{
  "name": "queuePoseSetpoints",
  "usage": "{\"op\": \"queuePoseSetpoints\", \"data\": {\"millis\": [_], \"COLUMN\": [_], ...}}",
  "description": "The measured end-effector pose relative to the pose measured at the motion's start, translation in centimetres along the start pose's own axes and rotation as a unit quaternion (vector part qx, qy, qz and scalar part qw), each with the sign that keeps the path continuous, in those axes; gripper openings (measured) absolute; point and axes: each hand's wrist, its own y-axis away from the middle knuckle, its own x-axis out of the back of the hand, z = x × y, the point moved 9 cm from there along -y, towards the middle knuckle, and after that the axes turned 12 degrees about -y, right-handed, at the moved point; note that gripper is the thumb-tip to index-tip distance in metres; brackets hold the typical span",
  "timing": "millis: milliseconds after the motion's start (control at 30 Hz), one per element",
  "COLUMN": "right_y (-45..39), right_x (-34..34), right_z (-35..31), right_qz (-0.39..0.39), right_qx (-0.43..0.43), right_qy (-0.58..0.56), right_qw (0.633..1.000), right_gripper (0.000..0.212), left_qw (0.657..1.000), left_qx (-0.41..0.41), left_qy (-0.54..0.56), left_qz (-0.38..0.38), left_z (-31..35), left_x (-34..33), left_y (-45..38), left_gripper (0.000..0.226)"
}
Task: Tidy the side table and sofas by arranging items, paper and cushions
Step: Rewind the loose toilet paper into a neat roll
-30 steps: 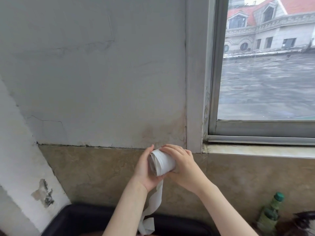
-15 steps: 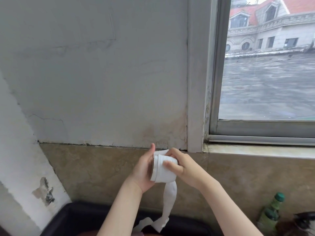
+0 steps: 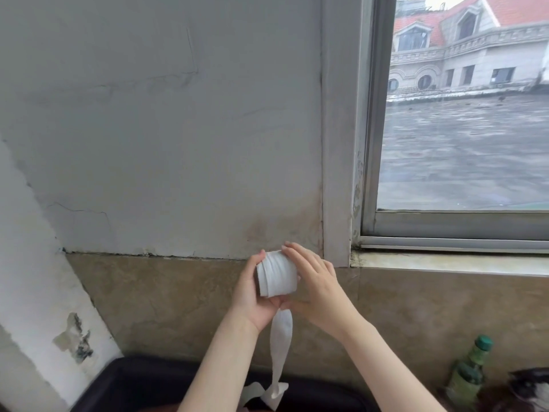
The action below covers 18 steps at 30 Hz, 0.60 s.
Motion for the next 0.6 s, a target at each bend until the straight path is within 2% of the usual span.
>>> {"op": "queuePoseSetpoints", "data": {"millis": [67,167,333,433,500,567,600], "right_y": [0.1,0.1,0.2,0.5,0.7,0.8,0.9], "right_x": [0.2,1.1,0.8,0.4,-0.2,-0.7,-0.9], "right_z": [0.1,0.1,0.1,1.2,1.7,2.0,2.1], "right_qz": [0.020,0.018,-0.065,-0.094,-0.114,-0.111,-0.107], "right_qx": [0.007,0.001,-0.066,-0.136,-0.178,-0.205,-0.217], "right_qy": [-0.003,-0.038,-0.113,-0.178,-0.234,-0.288,-0.306], "right_qw": [1.000,0.999,0.989,0.970,0.949,0.929,0.921], "right_gripper": [0.088,0.064,0.056,0.052,0.040,0.032,0.034], "left_qw": [1.000,0.998,0.995,0.995,0.994,0.994,0.994], "left_qx": [0.017,0.068,0.091,0.085,0.086,0.082,0.082], "left_qy": [-0.011,-0.001,-0.023,-0.048,-0.057,-0.065,-0.067], "left_qz": [0.003,-0.008,-0.026,-0.034,-0.039,-0.032,-0.029], "left_z": [-0.4,-1.3,-1.9,-2.0,-2.2,-2.2,-2.2], "left_x": [-0.1,-0.1,-0.1,0.0,-0.2,-0.2,-0.2], "left_y": [0.1,0.6,0.9,0.7,0.7,0.8,0.7], "left_gripper": [0.048,0.043,0.044,0.045,0.040,0.032,0.036]}}
